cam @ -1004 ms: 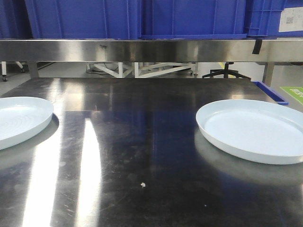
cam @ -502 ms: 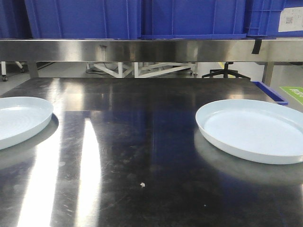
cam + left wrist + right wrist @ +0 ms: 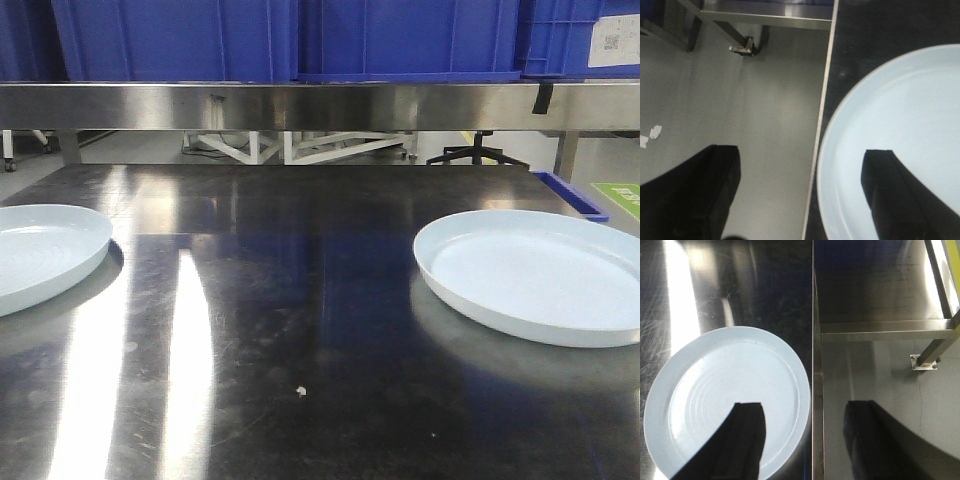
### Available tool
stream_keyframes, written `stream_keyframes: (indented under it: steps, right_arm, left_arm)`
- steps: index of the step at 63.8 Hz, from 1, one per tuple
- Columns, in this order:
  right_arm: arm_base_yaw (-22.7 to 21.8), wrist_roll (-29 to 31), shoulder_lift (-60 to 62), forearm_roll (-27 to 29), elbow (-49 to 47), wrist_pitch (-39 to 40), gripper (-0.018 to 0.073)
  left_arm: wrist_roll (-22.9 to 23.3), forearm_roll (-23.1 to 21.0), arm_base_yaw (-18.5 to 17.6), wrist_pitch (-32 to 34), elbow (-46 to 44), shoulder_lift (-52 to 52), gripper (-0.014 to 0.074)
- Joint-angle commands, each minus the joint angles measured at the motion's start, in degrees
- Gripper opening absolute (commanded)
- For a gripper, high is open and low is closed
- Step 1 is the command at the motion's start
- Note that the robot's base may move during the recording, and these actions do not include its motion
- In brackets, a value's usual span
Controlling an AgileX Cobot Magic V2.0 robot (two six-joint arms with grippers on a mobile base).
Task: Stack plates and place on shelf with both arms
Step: 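Close the left gripper on the plate rim and lift it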
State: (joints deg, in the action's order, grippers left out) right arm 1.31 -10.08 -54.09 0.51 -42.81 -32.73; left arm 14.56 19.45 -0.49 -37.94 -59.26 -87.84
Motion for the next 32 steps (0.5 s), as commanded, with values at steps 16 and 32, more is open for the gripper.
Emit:
stream_keyframes:
  steps: [16, 32]
  right_arm:
    - [-0.3, 0.6, 0.4, 0.0, -2.2, 3.6, 0.0469]
    - [-0.3, 0.6, 0.4, 0.0, -2.2, 3.6, 0.0469]
  left_arm:
    - [0.7, -4.3, 2.7, 2.6, -2.7, -3.4, 0.0549]
    - [0.6, -5.1, 2.7, 3.6, -2.7, -6.9, 0.0549]
